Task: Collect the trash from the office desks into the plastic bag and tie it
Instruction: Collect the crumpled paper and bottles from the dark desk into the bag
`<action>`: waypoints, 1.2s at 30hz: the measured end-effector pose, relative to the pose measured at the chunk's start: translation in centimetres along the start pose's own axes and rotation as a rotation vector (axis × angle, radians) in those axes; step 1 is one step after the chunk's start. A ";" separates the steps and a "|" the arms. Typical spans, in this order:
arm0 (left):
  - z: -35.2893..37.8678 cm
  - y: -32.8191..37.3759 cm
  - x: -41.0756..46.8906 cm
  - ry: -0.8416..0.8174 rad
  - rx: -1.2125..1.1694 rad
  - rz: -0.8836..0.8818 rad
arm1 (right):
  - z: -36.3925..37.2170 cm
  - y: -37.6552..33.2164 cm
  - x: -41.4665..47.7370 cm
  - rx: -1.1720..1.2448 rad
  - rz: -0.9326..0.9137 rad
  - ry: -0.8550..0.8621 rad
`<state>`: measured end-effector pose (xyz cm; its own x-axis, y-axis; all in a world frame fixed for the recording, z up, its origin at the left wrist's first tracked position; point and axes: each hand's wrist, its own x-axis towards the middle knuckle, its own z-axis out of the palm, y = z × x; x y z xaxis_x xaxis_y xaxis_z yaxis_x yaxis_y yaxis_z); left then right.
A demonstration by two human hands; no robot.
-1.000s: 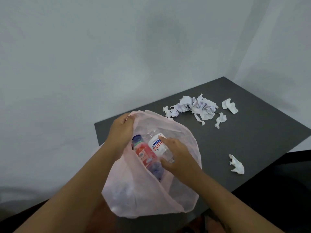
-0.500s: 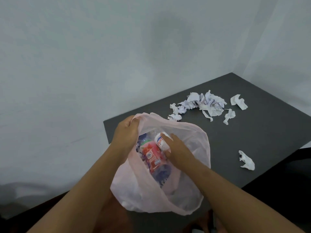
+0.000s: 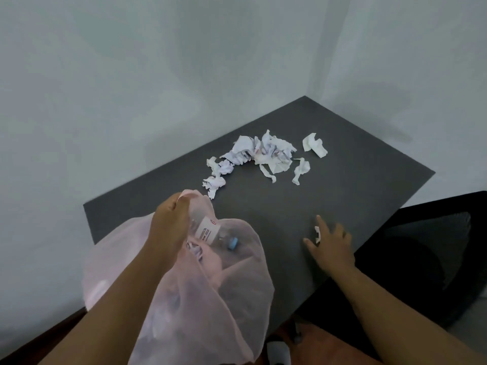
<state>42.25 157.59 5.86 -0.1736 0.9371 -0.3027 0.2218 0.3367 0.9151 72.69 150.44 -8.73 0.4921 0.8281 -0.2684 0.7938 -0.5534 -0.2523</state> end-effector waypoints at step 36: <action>0.6 -2.6 -0.9 0.287 0.369 -0.200 | -1.1 -24.3 15.0 0.006 -0.825 -0.267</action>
<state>42.39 155.88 3.56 -0.4920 0.8058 -0.3295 0.4729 0.5652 0.6760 61.15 176.38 -5.62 -0.3409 0.9171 -0.2067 0.8580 0.2137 -0.4671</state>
